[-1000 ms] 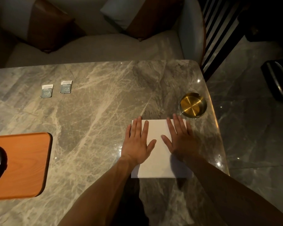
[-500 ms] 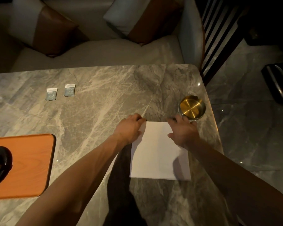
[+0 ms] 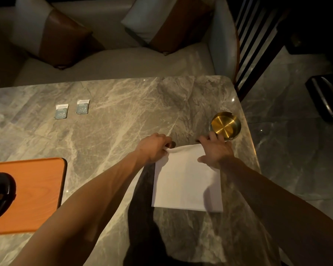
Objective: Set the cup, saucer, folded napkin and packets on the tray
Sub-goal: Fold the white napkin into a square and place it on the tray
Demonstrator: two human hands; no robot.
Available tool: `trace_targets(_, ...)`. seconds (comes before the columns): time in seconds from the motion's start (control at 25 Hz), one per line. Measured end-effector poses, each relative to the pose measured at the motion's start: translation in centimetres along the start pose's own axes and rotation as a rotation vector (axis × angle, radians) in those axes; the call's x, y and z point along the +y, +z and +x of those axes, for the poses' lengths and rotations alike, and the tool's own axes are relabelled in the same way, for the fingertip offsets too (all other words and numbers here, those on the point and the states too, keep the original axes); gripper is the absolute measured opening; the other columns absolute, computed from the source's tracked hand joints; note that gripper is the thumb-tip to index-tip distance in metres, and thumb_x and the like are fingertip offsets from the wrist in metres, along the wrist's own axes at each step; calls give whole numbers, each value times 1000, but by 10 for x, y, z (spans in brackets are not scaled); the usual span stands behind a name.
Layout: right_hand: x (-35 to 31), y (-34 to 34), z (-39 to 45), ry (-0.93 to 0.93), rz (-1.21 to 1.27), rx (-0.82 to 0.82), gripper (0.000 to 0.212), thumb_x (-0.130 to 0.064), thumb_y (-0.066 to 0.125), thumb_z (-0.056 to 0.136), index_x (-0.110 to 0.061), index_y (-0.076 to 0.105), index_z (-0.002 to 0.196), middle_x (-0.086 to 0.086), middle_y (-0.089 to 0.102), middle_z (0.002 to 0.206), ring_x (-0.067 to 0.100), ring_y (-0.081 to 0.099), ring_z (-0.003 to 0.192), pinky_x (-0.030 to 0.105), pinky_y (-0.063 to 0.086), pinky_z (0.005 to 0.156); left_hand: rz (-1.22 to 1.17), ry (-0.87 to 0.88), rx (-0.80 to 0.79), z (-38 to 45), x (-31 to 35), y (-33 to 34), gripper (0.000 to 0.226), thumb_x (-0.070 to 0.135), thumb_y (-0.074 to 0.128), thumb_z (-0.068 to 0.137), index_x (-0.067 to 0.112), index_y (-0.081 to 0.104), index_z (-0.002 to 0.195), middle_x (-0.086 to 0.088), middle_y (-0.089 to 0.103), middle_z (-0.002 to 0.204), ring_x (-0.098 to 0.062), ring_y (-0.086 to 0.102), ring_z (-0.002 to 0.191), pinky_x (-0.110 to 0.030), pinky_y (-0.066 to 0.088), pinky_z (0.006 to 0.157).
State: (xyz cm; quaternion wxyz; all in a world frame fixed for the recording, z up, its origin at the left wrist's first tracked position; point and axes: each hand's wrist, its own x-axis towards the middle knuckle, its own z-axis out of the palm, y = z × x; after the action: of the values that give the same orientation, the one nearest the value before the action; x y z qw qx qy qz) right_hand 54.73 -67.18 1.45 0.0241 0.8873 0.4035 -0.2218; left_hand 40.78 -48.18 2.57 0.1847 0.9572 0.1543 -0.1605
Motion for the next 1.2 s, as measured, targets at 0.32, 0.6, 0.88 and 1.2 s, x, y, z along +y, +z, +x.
trace_targets(0.32, 0, -4, -23, -6, 74, 83, 33, -30, 59, 92, -27, 56, 124, 1, 63, 126, 23, 52, 122, 46, 36, 104, -169, -33, 96, -30, -1, -6, 12, 24, 68, 88, 21, 61, 97, 0, 63, 99, -17, 52, 88, -36, 51, 76)
trace_targets(0.6, -3, -36, -54, -37, 118, 159, 27, -13, 52, 95, -30, 66, 111, -4, 66, 108, 19, 61, 102, 43, 45, 98, -216, -140, 150, -54, 1, -15, 12, 17, 60, 90, 20, 66, 100, -1, 65, 102, -21, 57, 91, -42, 55, 80)
trace_targets(0.88, -3, -46, -82, -86, 152, 165, 13, -20, 60, 93, -30, 67, 98, -8, 67, 99, 12, 61, 89, 40, 52, 90, -198, -151, 228, -88, 5, -20, 11, 20, 62, 89, 23, 67, 99, 2, 62, 99, -14, 52, 88, -34, 51, 73)
trace_targets(1.2, 6, -32, -117, -187, 107, 138, 8, -28, 62, 89, -33, 65, 95, -11, 63, 95, 11, 60, 89, 35, 45, 86, -120, -81, 261, -132, 11, 6, 13, 32, 61, 89, 26, 64, 101, 4, 61, 102, -17, 53, 98, -34, 51, 72)
